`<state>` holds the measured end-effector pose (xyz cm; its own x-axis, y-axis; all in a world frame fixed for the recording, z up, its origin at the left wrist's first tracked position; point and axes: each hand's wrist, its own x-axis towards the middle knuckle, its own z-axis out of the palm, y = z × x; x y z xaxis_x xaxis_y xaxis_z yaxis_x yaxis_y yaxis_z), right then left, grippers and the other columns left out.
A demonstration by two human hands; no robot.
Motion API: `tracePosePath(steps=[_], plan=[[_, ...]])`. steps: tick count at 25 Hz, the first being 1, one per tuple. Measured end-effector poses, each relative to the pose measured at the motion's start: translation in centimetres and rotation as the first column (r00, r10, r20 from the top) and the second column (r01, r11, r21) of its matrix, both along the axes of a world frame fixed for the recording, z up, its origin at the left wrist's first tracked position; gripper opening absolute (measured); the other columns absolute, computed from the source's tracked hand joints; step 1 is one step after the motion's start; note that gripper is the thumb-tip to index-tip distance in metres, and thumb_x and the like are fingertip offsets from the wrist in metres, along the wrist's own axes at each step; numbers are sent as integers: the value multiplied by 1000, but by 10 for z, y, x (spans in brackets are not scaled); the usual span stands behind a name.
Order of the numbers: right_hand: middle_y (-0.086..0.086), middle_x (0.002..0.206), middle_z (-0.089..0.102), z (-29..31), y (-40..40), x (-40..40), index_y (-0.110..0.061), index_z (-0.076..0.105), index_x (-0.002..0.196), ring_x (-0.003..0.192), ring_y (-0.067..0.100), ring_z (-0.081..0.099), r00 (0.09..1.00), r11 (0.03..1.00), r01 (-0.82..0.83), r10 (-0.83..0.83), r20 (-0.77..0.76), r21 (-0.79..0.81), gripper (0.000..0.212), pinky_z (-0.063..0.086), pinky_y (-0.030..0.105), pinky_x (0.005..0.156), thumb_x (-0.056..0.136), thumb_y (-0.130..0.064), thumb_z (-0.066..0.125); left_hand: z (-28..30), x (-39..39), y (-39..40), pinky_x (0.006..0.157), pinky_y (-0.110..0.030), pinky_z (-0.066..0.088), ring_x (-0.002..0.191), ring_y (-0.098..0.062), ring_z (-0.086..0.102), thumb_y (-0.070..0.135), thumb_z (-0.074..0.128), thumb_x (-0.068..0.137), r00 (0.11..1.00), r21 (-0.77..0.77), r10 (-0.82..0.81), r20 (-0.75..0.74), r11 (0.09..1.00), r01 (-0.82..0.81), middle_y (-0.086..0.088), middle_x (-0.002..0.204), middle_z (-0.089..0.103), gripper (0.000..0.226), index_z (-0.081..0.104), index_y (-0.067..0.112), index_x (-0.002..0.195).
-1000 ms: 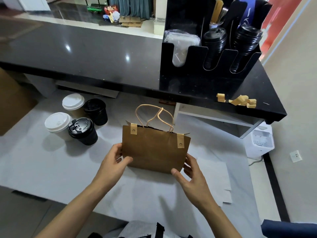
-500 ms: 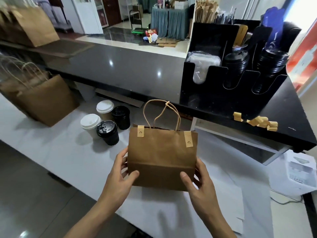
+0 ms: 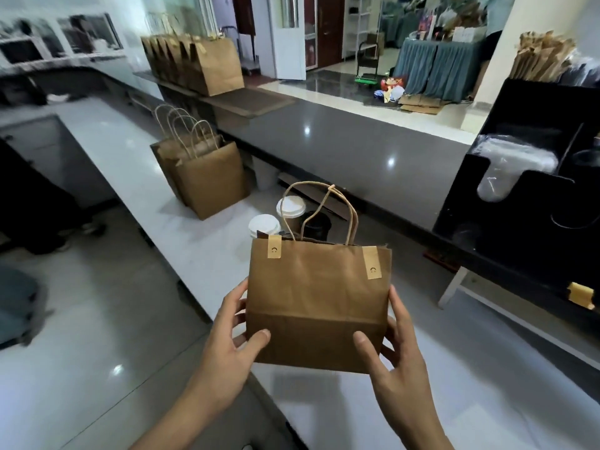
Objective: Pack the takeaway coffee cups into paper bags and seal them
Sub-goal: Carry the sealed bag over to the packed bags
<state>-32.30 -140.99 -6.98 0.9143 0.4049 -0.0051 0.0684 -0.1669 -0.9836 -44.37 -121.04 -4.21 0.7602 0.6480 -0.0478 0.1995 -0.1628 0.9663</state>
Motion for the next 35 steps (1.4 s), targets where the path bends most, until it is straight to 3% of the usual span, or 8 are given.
tracePosePath(steps=[3,8,13,16,19,26,31,35], plan=[[-33,141,43,10,28,-3,-72,18,143,125,7,51,997,997,-78,79,27,-16,84,46,45,110,75,-59,66,11,-16,15,78,-8,50,115,-9,58,-8,64,91,996,-22,85,34,996,-84,6,127,56,75,45,52,132],[-18,147,52,24,85,-12,-67,25,146,126,3,55,982,984,-176,177,74,-14,83,49,42,109,74,-59,66,29,-48,53,74,-2,45,97,18,59,-10,62,91,980,-17,191,54,982,-190,17,121,58,72,42,43,136],[-23,141,56,27,162,-35,-65,27,147,126,1,55,962,966,-258,258,91,-21,82,49,39,108,75,-59,66,36,-81,117,70,-1,45,92,23,59,-9,61,92,960,-60,274,64,961,-271,25,110,63,69,41,43,133],[-29,129,60,26,212,-49,-64,28,147,120,-7,56,953,958,-285,286,100,-15,80,51,31,101,78,-51,67,34,-103,160,70,-1,46,95,23,57,-6,63,93,955,-71,289,69,956,-284,23,123,54,69,40,42,138],[-26,133,59,21,266,-66,-67,28,145,116,-12,56,944,947,-319,320,84,-18,80,50,28,99,78,-50,69,25,-133,208,72,-3,47,97,23,56,-5,64,92,945,-78,321,61,946,-316,17,126,53,71,40,40,141],[-16,141,59,15,371,-107,-66,29,145,120,6,62,896,900,-435,436,85,-30,82,54,38,101,75,-57,69,11,-194,299,73,0,45,104,26,51,5,66,94,915,-78,402,18,913,-400,22,138,46,70,38,46,143],[-19,139,58,16,434,-112,-65,30,145,118,1,62,861,865,-499,501,87,-52,80,55,13,83,77,-54,70,6,-210,347,69,4,42,101,28,49,7,66,95,884,-86,468,-8,880,-466,24,131,49,67,38,53,135],[-20,139,57,12,489,-102,-66,28,146,119,1,61,830,834,-545,551,86,-83,80,54,11,83,79,-54,69,-2,-210,389,70,3,42,103,26,49,7,65,95,864,-101,503,-27,858,-503,23,134,49,67,38,51,137]])
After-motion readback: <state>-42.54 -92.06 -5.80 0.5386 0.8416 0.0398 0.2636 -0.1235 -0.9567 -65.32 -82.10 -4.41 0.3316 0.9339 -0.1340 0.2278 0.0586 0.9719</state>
